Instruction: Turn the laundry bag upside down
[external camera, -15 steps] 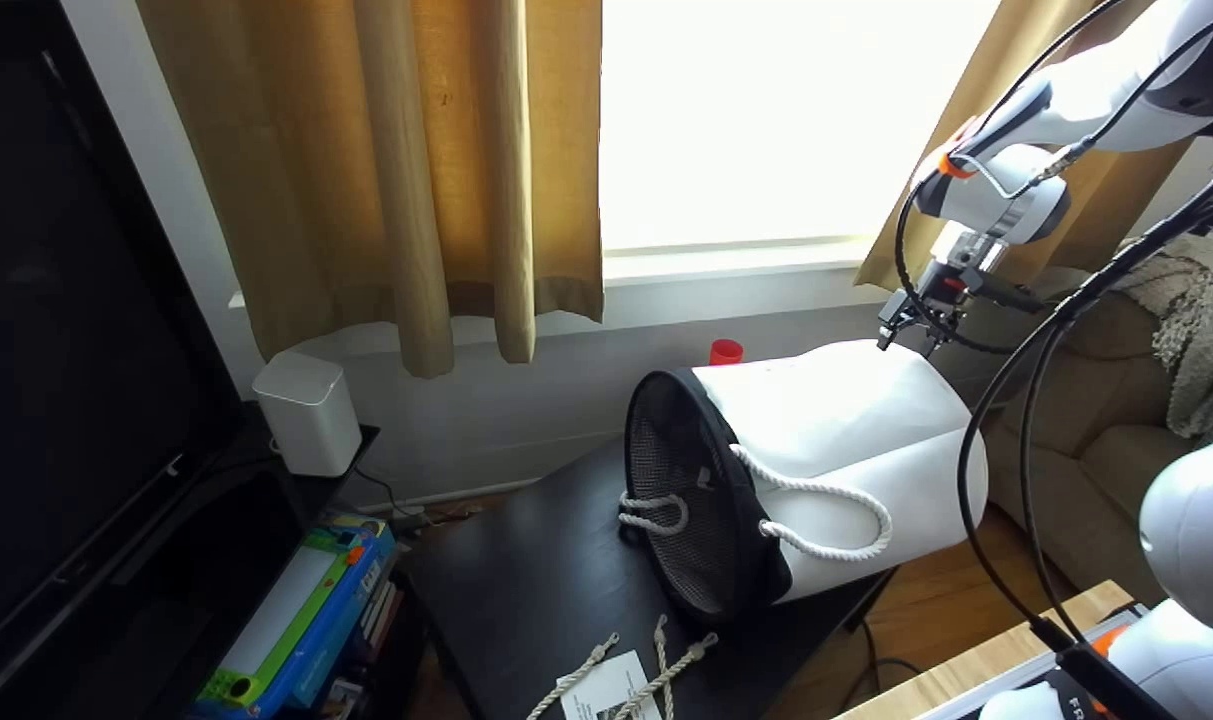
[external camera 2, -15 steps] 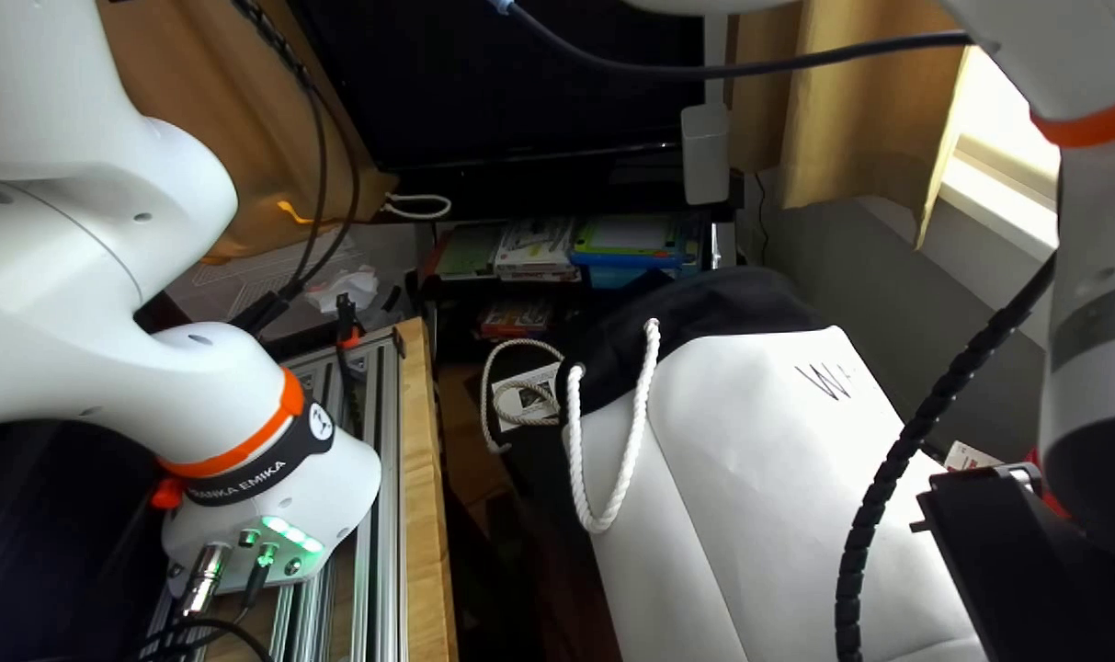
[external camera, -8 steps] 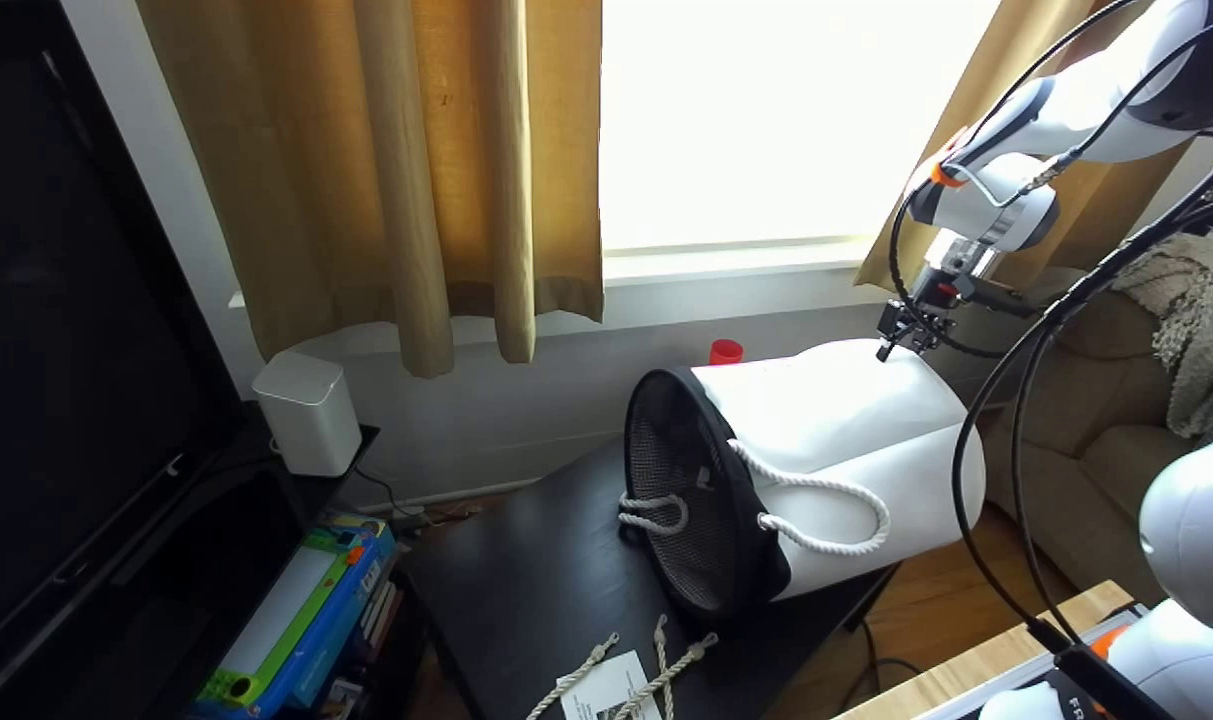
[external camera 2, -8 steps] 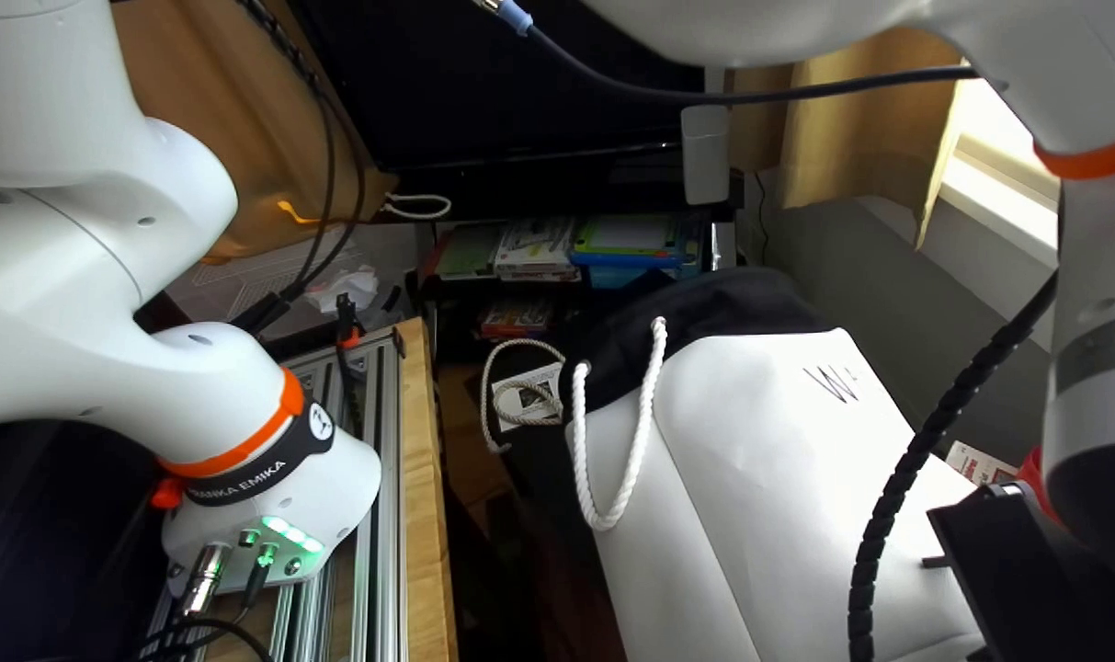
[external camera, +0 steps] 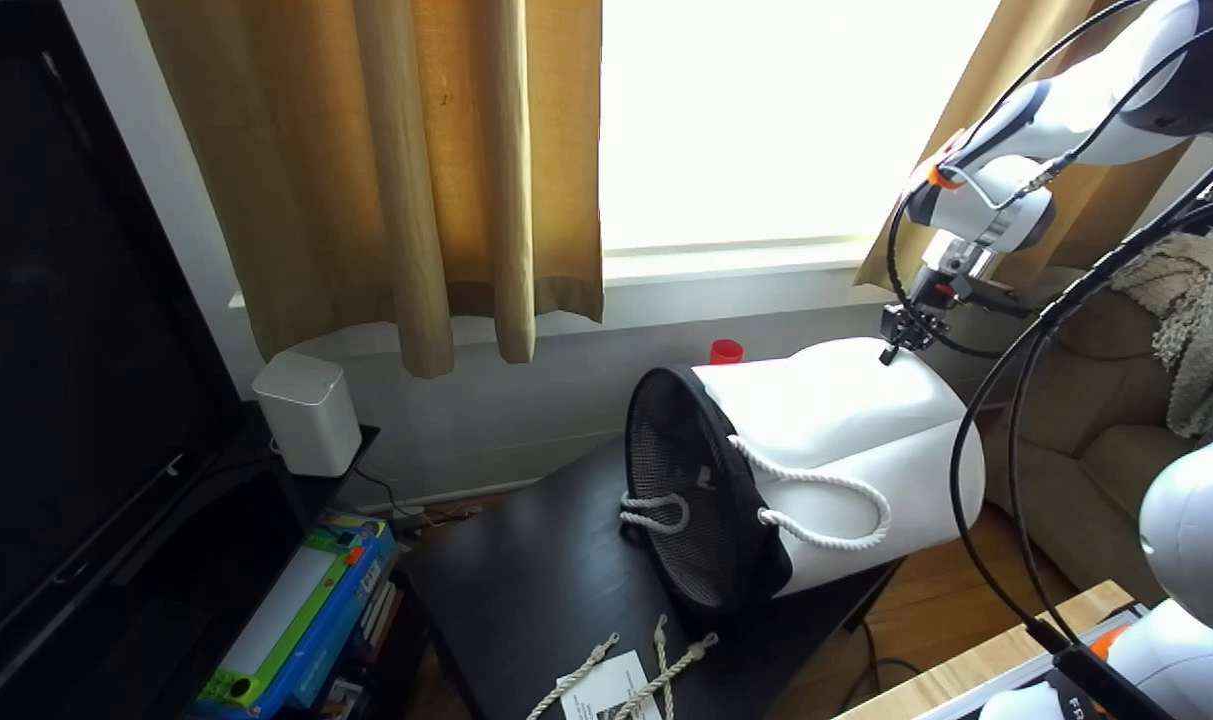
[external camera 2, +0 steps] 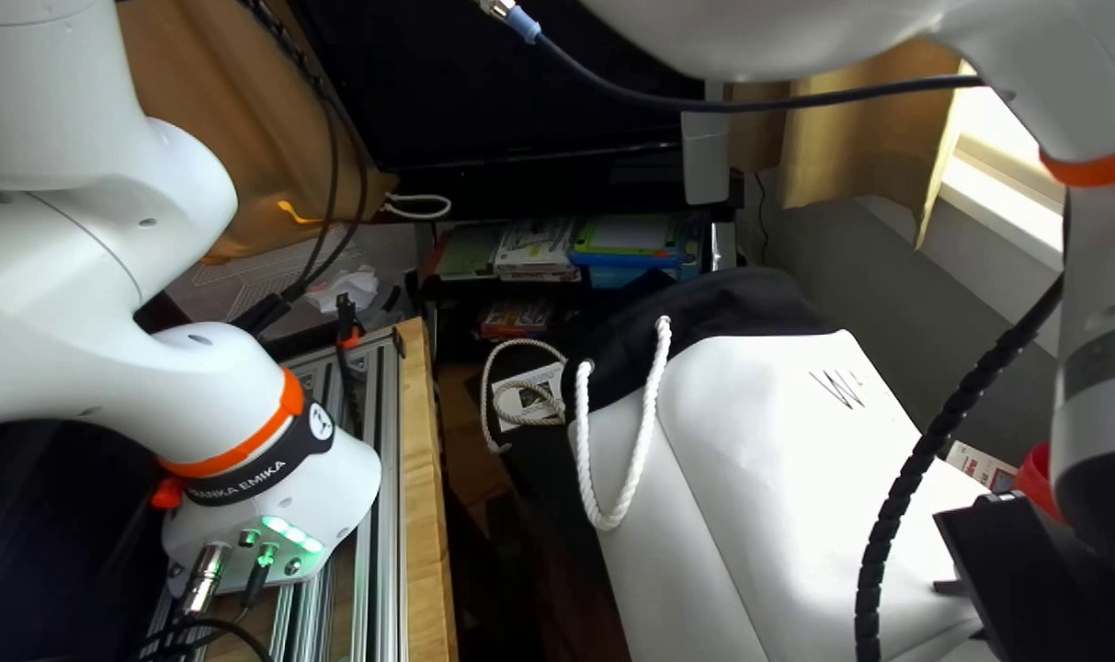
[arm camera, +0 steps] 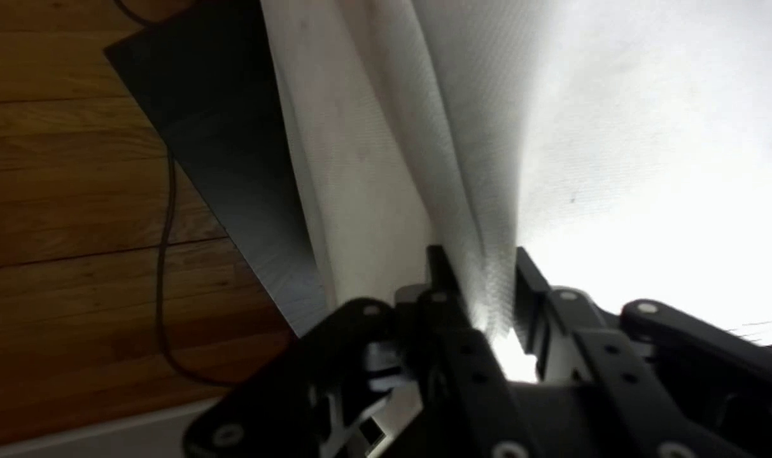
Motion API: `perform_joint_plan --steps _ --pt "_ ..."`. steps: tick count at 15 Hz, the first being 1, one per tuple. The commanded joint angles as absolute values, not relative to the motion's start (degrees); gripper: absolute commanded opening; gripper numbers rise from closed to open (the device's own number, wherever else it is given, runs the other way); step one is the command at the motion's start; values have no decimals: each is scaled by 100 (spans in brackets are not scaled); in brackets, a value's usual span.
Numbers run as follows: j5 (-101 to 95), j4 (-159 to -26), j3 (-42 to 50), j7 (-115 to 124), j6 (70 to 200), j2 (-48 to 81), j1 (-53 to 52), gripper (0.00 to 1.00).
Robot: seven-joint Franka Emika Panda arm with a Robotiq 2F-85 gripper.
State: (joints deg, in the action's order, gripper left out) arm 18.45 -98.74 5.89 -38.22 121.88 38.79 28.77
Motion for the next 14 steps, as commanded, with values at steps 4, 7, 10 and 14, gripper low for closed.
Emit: perform_joint_plan --steps 4,7,10,14 --pt "1762 -9914 460 -3785 11804 3493 2808 2" --pt "1720 -10020 427 -3772 11646 3197 2670 3" --pt "1549 -10114 489 -3640 11446 2881 2436 3" --pt "1110 -10356 565 -3317 11416 2470 2115 3"
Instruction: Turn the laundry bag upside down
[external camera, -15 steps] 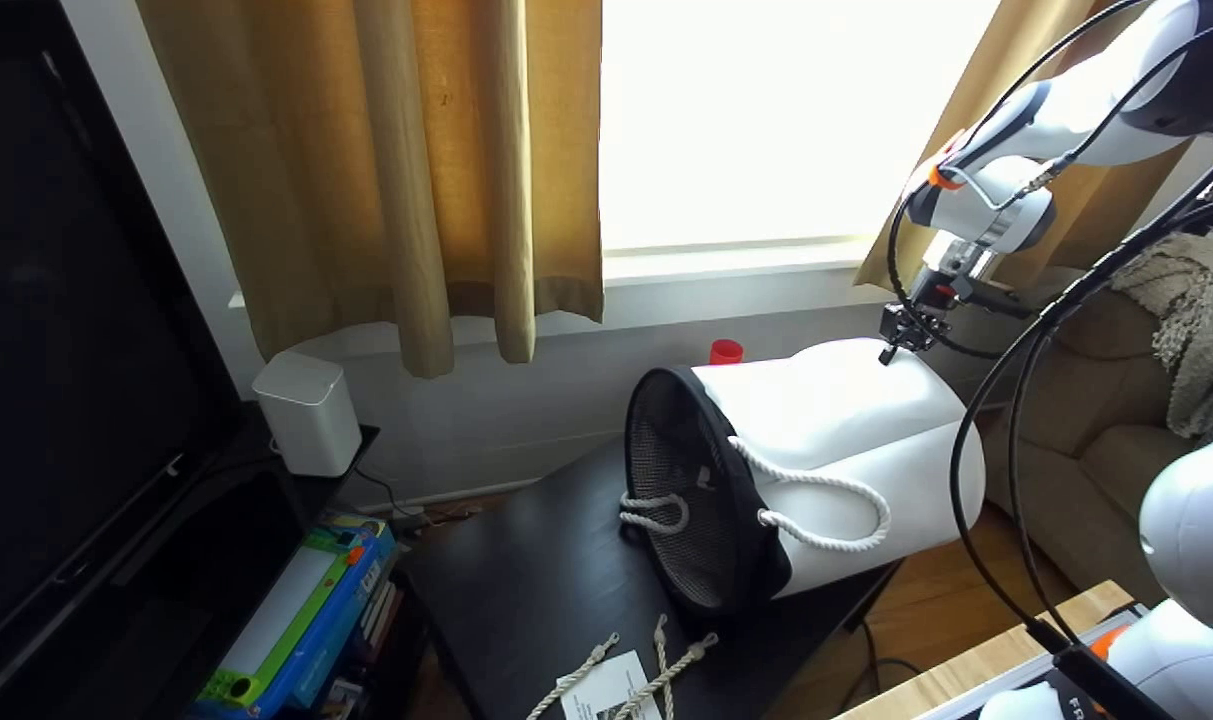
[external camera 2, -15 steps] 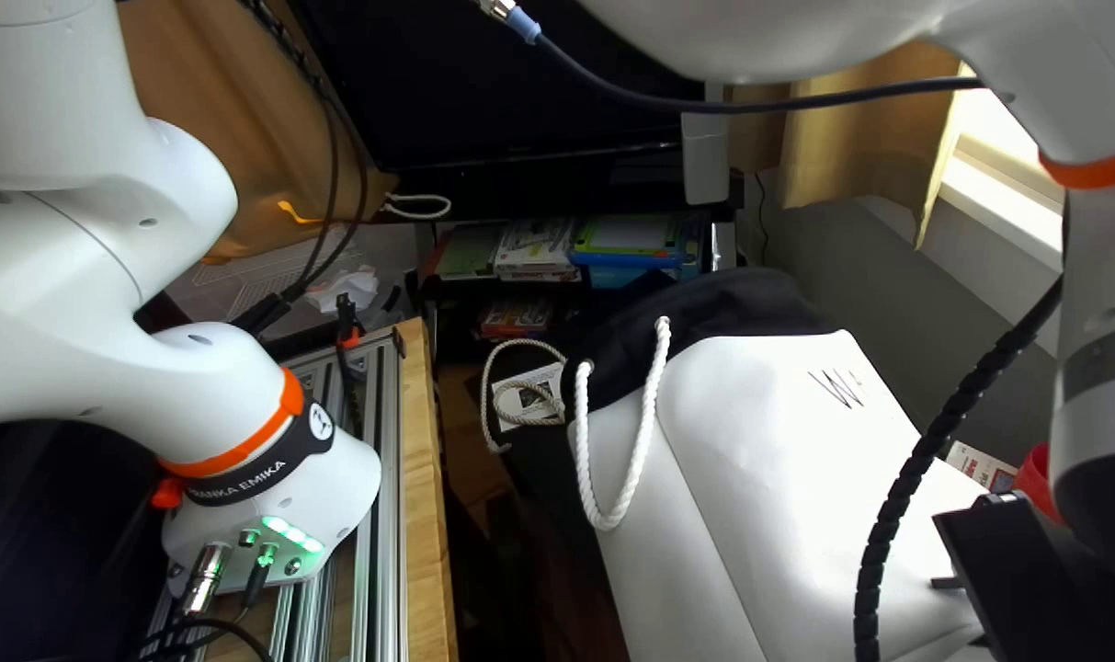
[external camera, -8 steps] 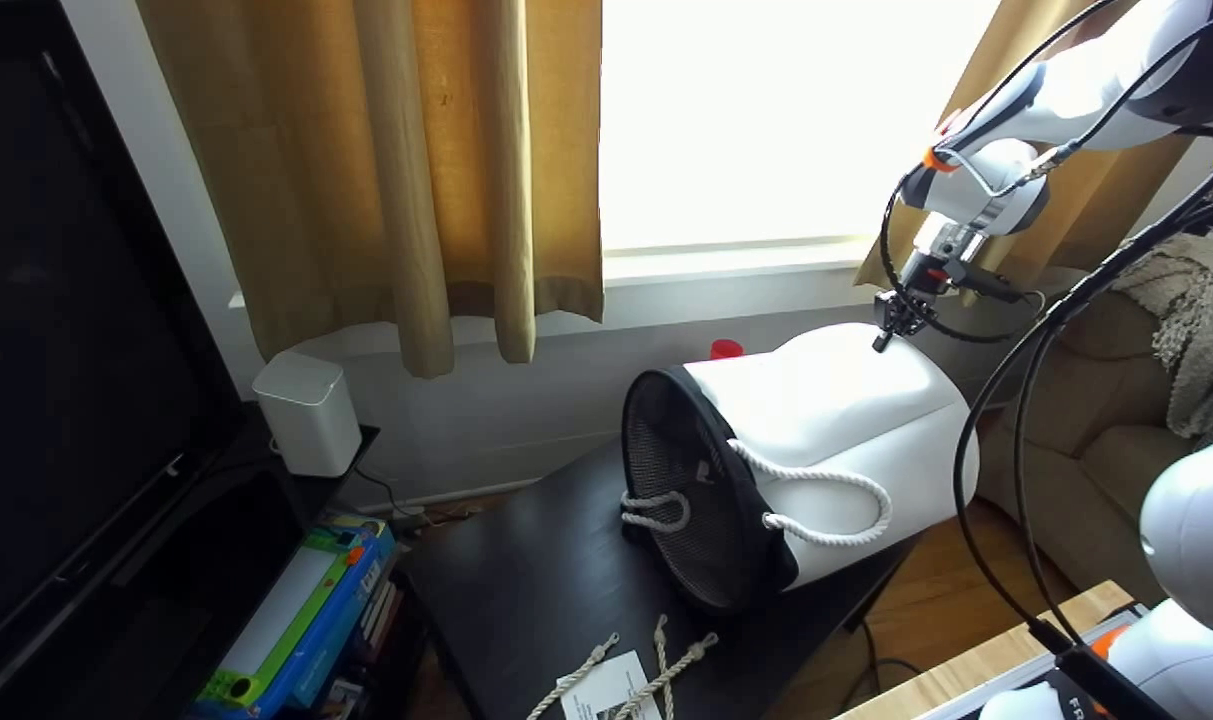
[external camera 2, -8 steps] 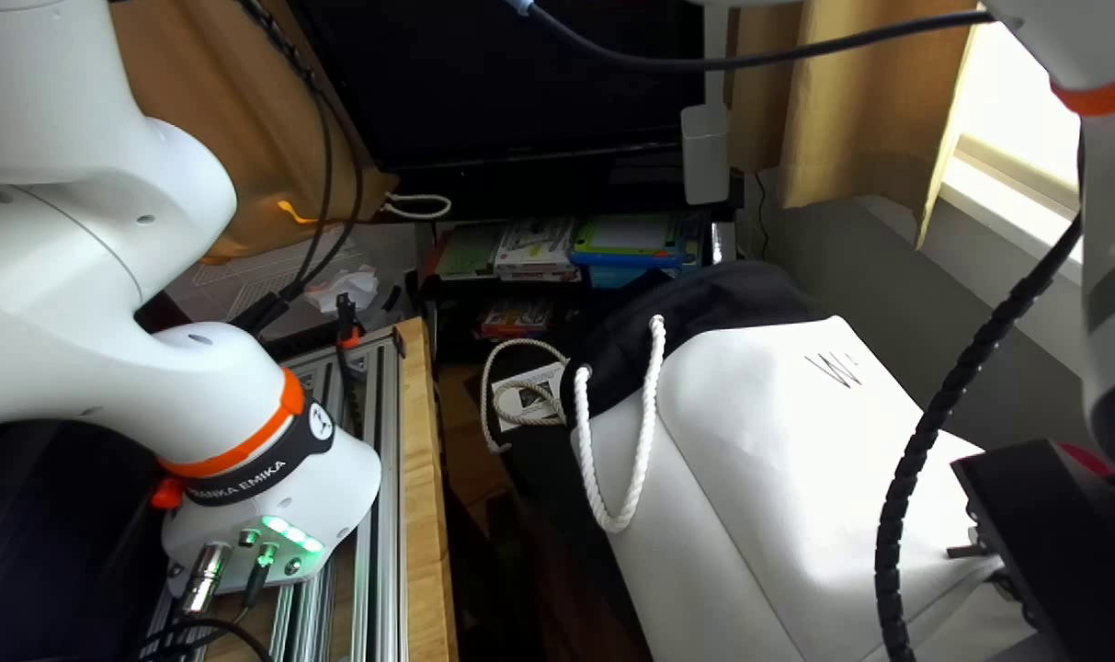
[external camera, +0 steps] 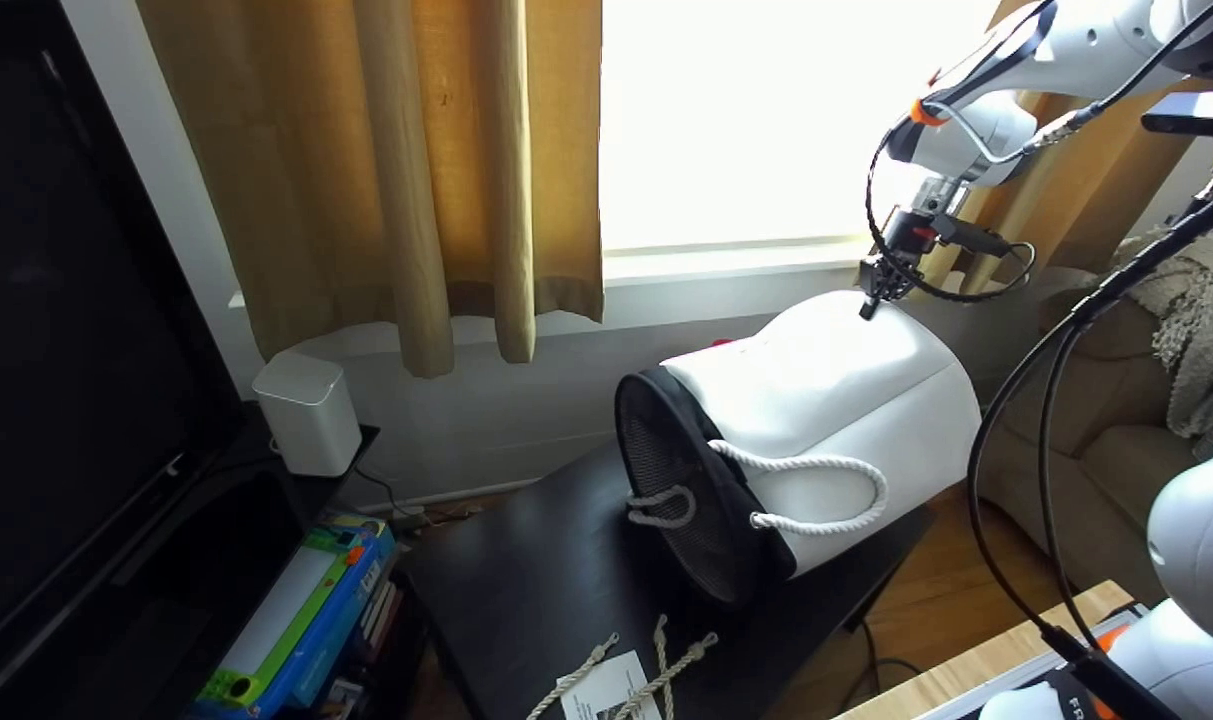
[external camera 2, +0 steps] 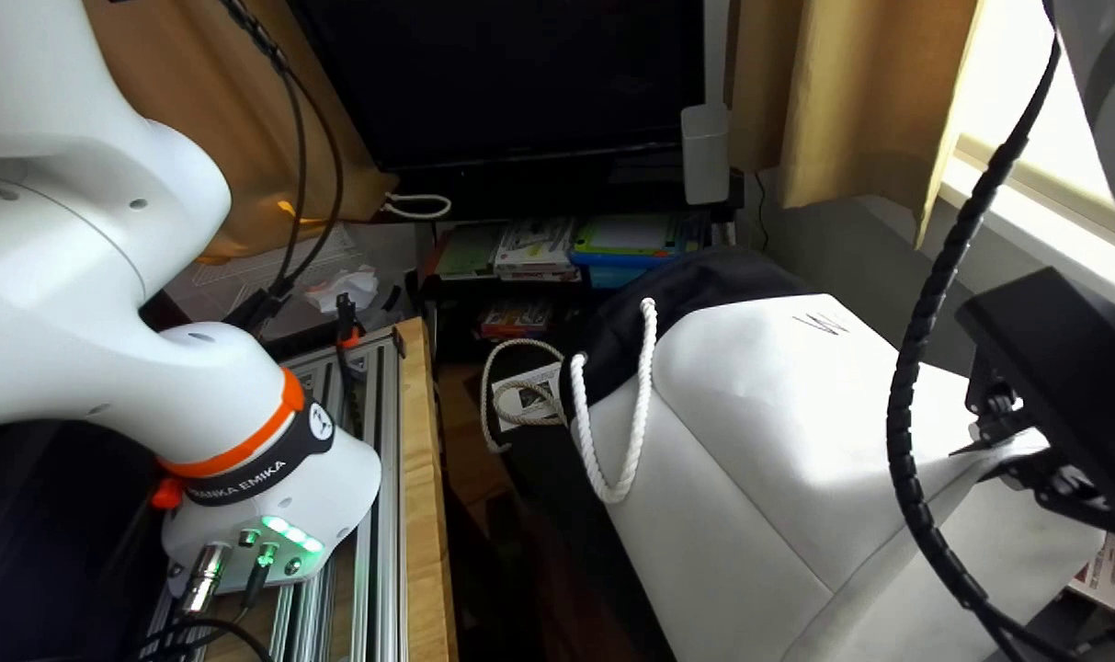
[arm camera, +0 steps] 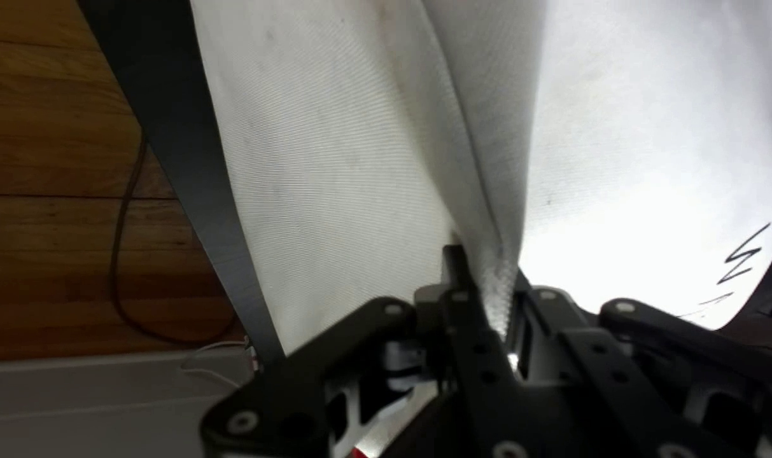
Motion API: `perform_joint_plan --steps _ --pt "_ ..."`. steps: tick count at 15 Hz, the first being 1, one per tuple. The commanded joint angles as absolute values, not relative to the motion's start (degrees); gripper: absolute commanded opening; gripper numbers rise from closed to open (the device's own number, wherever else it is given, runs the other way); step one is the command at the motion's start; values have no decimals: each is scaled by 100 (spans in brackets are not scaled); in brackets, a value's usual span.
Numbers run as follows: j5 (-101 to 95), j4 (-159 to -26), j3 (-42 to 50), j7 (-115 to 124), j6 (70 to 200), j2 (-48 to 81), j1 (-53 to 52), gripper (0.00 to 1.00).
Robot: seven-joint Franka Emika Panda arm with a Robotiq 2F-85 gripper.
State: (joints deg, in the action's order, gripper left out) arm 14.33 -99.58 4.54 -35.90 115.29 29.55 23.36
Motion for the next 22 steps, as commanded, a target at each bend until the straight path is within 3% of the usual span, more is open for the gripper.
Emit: perform_joint_plan --steps 1,22 --pt "1015 -10434 575 -3193 11437 2349 2043 3" --pt "325 -11451 226 -1063 11230 557 458 3"
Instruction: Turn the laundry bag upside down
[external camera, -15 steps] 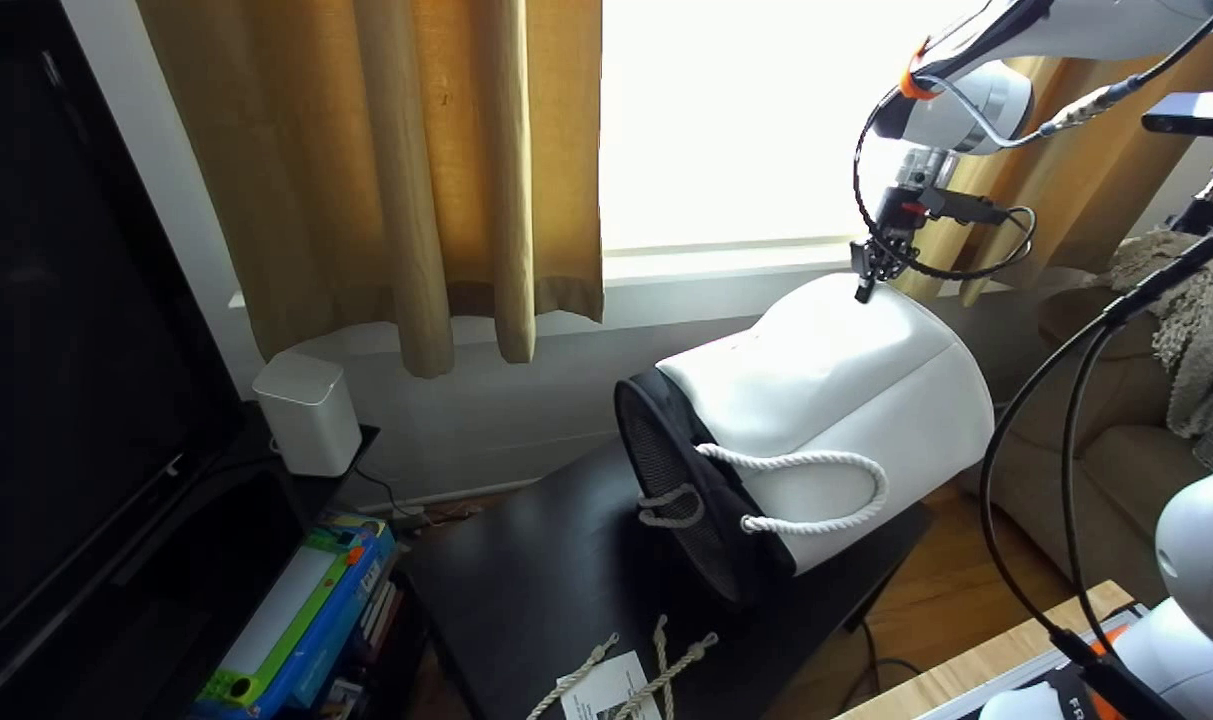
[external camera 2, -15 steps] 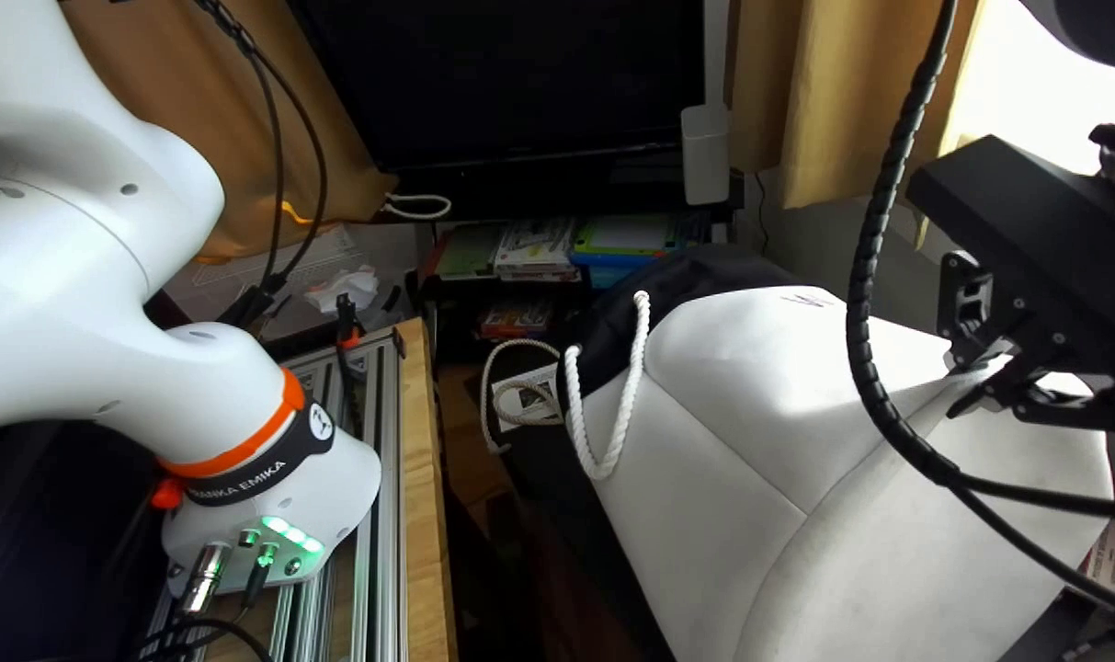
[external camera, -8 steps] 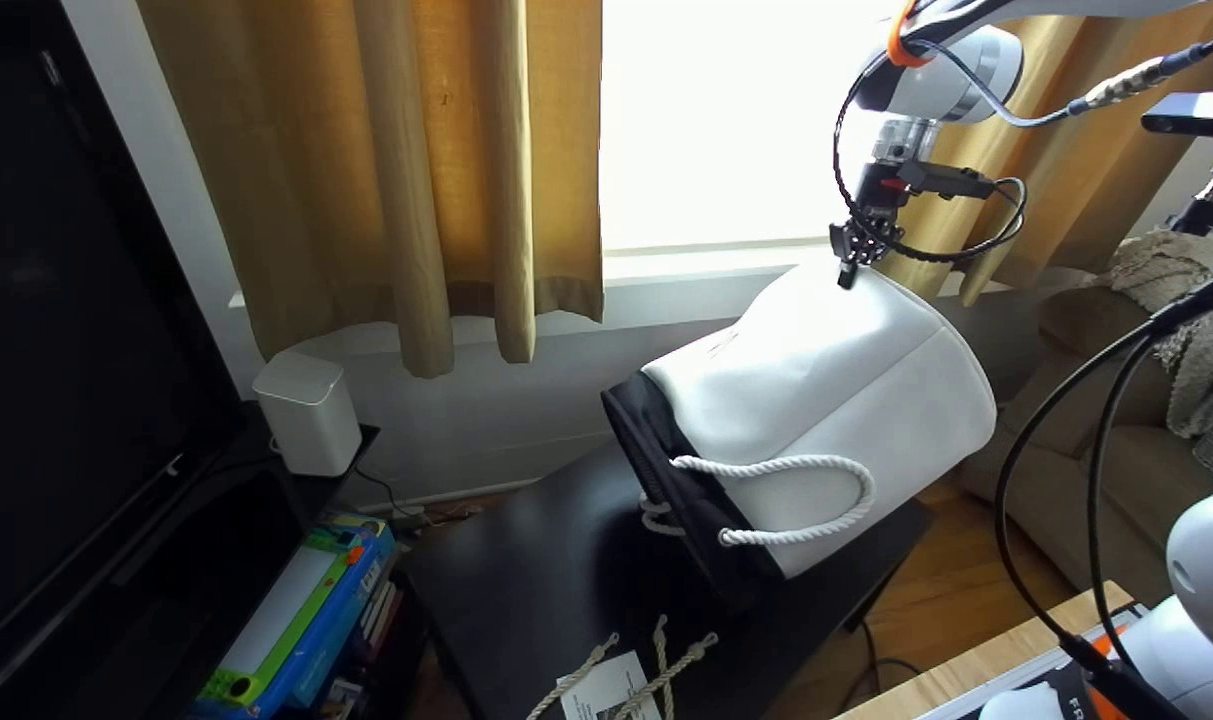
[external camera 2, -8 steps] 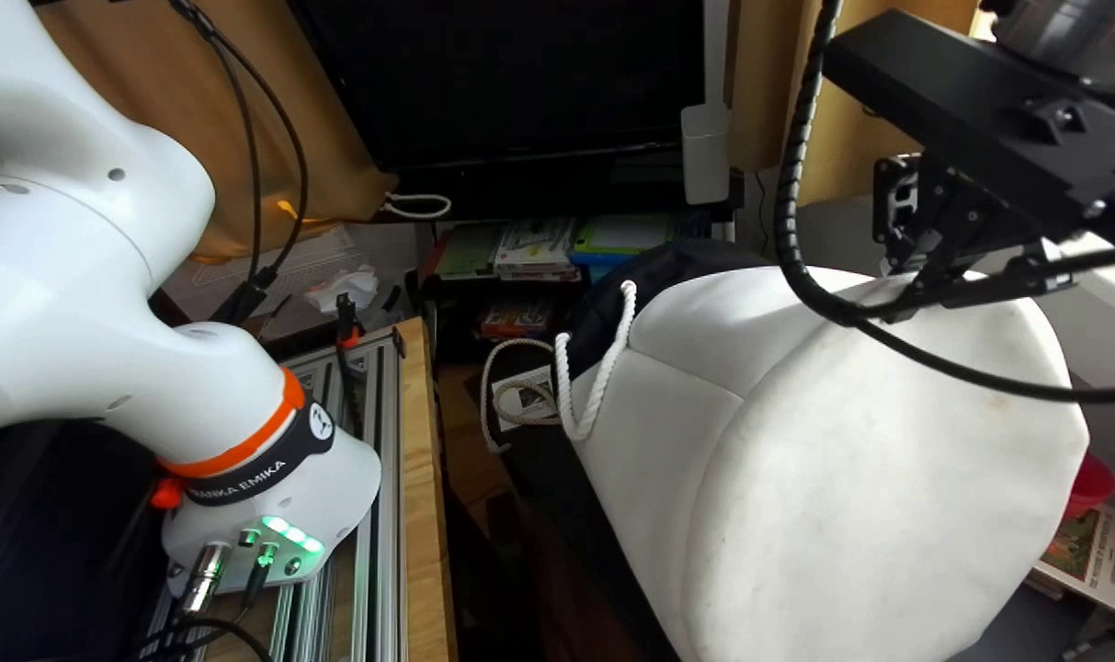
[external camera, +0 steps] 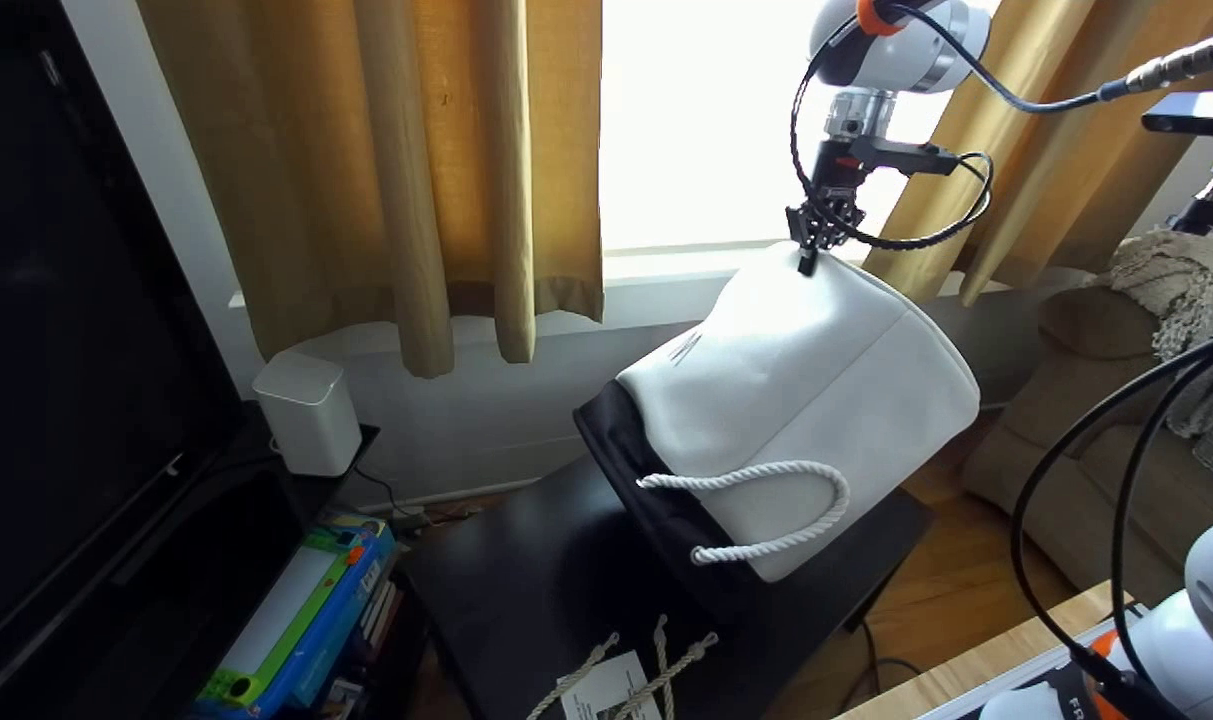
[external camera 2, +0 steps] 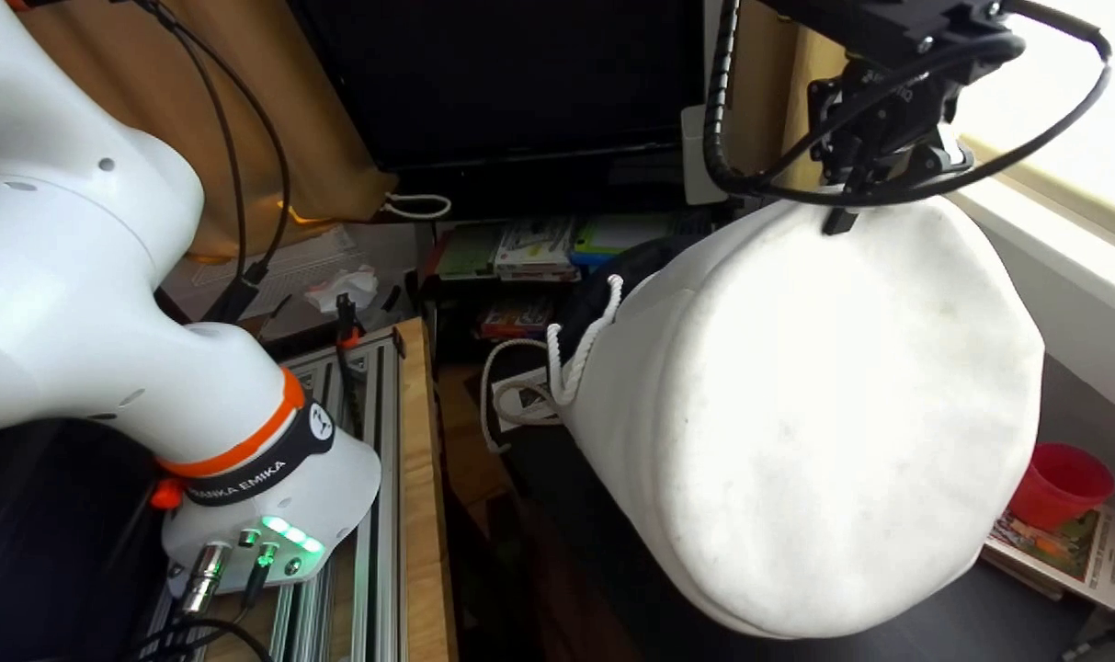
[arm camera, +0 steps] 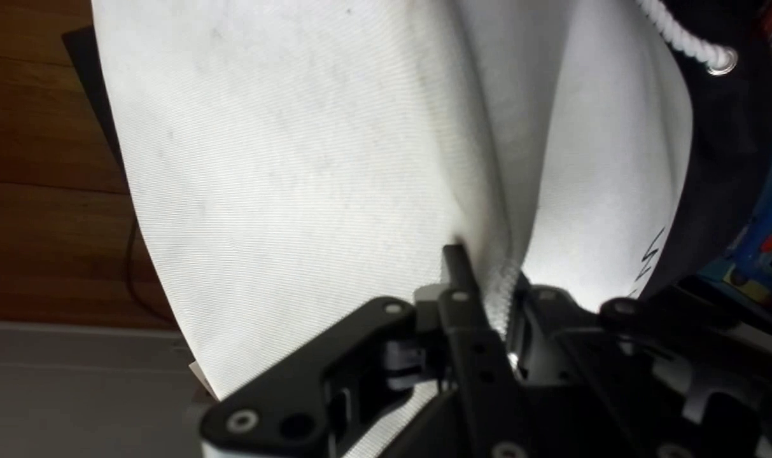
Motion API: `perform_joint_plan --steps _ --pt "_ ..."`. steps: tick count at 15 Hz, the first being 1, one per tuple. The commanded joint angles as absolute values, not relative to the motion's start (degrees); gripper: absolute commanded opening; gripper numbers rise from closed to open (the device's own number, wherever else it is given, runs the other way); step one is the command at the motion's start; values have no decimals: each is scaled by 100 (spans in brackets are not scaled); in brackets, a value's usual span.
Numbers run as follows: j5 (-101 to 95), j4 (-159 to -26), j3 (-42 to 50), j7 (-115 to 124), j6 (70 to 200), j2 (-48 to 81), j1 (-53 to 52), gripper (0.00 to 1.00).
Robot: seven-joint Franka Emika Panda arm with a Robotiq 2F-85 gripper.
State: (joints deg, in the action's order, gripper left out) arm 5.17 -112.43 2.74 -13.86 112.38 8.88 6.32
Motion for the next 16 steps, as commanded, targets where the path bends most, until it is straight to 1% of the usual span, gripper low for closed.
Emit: perform_joint_plan --steps 1,10,16 --pt "285 -11460 202 -1000 11260 513 402 3" --pt "-227 -11599 75 -603 11412 238 121 3" --pt "-1221 -11851 -59 -225 11464 228 -94 3"
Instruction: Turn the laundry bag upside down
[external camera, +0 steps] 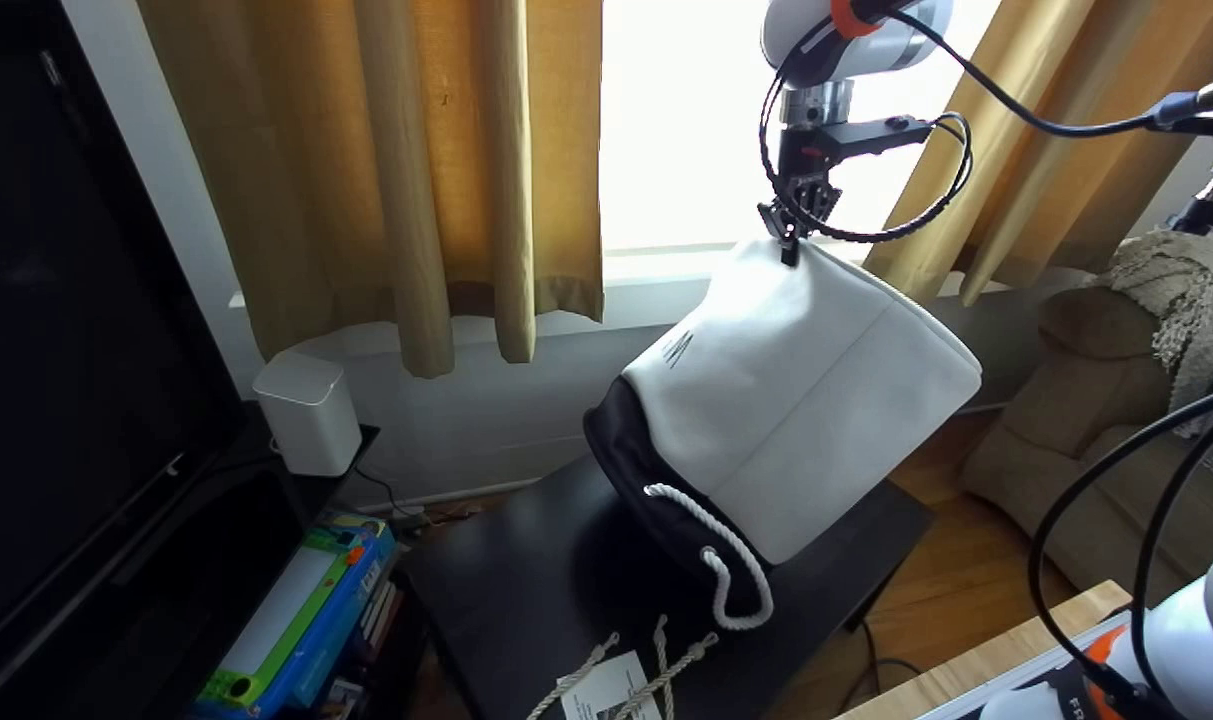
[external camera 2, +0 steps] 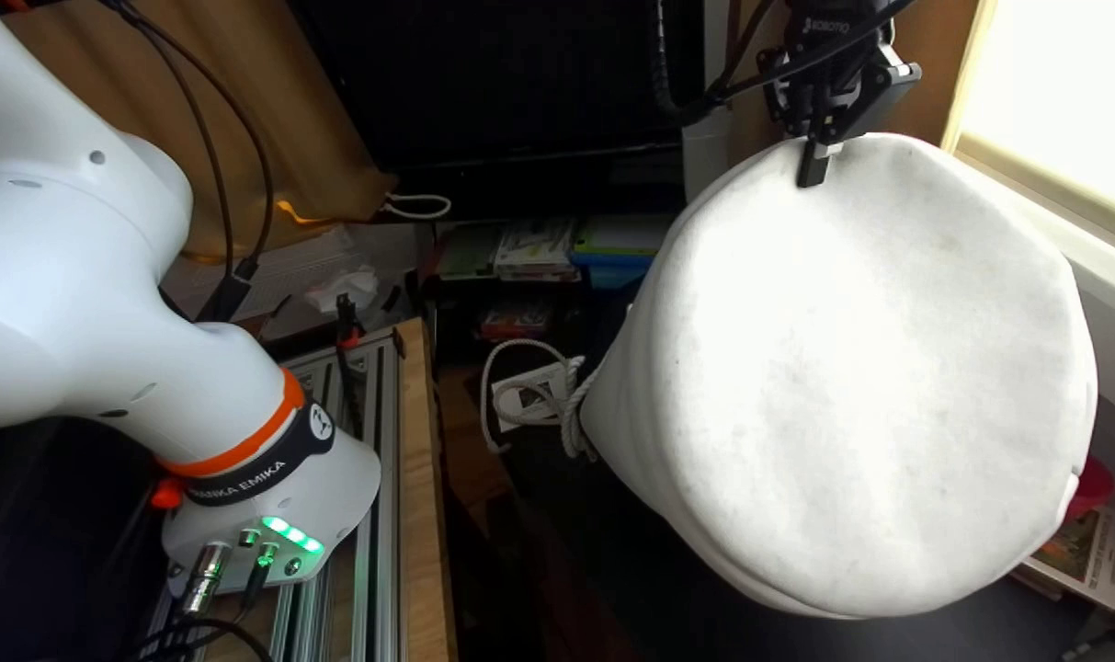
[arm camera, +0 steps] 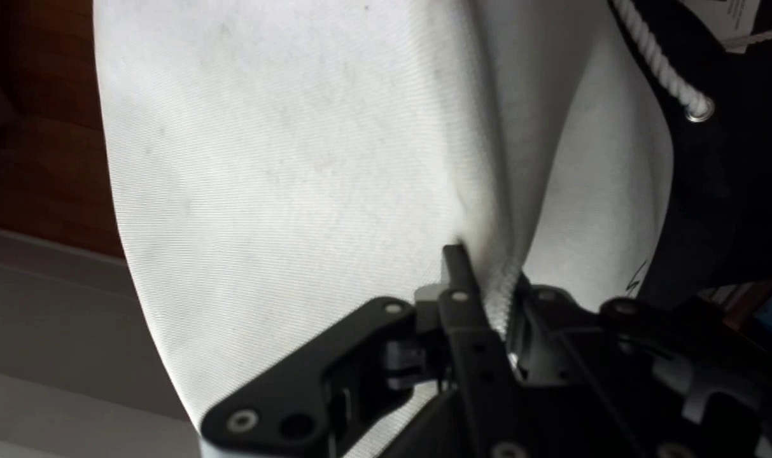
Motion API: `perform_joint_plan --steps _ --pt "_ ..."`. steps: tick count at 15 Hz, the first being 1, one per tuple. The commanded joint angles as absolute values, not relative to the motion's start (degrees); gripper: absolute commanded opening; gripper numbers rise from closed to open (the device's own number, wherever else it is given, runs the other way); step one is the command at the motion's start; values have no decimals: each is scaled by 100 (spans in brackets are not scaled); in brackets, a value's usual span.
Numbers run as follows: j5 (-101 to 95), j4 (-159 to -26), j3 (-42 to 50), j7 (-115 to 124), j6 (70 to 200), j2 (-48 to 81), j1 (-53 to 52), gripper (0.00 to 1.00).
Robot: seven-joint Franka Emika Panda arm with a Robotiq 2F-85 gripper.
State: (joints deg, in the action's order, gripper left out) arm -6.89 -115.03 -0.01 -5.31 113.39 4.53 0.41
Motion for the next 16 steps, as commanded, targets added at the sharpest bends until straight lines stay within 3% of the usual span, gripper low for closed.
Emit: perform_joint_plan --steps 1,16 --pt "-1398 -11909 -87 -142 11540 233 -133 3" --pt "-2888 -12199 -290 930 11913 -50 -381 3"
